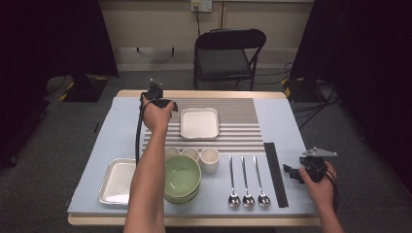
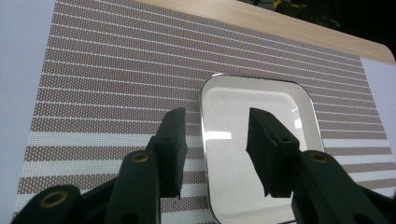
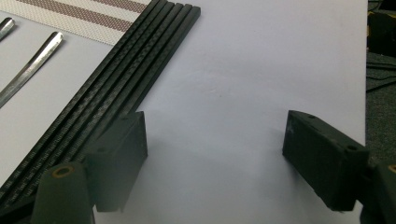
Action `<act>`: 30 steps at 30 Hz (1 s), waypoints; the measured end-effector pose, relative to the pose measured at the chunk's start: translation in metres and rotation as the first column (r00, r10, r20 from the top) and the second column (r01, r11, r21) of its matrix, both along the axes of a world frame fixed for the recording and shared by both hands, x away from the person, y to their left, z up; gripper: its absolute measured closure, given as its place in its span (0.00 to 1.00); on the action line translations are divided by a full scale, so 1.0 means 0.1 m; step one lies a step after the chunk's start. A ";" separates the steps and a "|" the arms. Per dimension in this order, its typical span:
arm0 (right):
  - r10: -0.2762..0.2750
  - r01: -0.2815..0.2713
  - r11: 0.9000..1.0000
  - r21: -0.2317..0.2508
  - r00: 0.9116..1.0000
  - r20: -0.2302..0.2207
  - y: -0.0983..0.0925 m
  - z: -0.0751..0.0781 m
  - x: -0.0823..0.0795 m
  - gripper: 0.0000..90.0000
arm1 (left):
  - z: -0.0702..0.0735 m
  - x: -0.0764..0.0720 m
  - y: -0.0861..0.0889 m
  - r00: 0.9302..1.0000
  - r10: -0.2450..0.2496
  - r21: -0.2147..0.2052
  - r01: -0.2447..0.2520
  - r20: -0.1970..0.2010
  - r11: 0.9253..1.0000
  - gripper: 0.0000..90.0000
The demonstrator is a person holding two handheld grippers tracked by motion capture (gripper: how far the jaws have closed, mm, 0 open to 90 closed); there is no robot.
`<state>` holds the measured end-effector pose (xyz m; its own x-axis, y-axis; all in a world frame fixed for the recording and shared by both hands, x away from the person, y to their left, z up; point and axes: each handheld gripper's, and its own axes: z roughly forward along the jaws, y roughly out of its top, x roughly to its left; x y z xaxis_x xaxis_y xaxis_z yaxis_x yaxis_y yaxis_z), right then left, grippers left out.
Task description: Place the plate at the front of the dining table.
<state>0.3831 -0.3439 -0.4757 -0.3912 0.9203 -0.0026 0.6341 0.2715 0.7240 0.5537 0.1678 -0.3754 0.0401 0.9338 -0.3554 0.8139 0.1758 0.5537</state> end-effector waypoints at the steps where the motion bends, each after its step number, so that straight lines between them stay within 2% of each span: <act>1: 0.001 -0.001 1.000 0.000 1.000 0.001 0.00 0.00 0.00 0.23 | 0.00 0.00 0.00 1.000 -0.002 -0.005 0.002 0.001 1.000 0.64; 8: 0.000 0.000 1.000 0.000 1.000 -0.001 0.00 0.00 0.00 0.23 | -0.01 -0.04 0.04 1.000 -0.003 0.000 0.003 0.017 1.000 0.57; 14: -0.001 0.001 1.000 0.002 1.000 -0.001 0.00 0.00 0.00 0.23 | -0.03 -0.07 0.11 0.999 0.000 -0.015 0.000 0.035 1.000 0.50; 21: 0.000 0.000 1.000 0.001 1.000 -0.001 0.00 0.00 0.00 0.23 | -0.04 -0.10 0.16 0.999 -0.022 0.013 0.021 0.034 1.000 0.46; 26: 0.000 0.000 1.000 0.000 1.000 -0.001 0.00 0.00 0.00 0.23 | -0.04 -0.13 0.19 0.998 -0.026 0.025 0.025 0.052 0.999 0.44; 30: 0.000 0.000 1.000 0.001 1.000 -0.002 0.00 0.00 0.00 0.23 | -0.04 -0.15 0.19 0.998 -0.043 0.032 0.041 0.051 0.999 0.41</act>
<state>0.3832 -0.3440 -0.4758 -0.3909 0.9204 -0.0012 0.6354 0.2708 0.7231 0.5389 0.1870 -0.3790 0.0973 0.9413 -0.3231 0.7902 0.1243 0.6001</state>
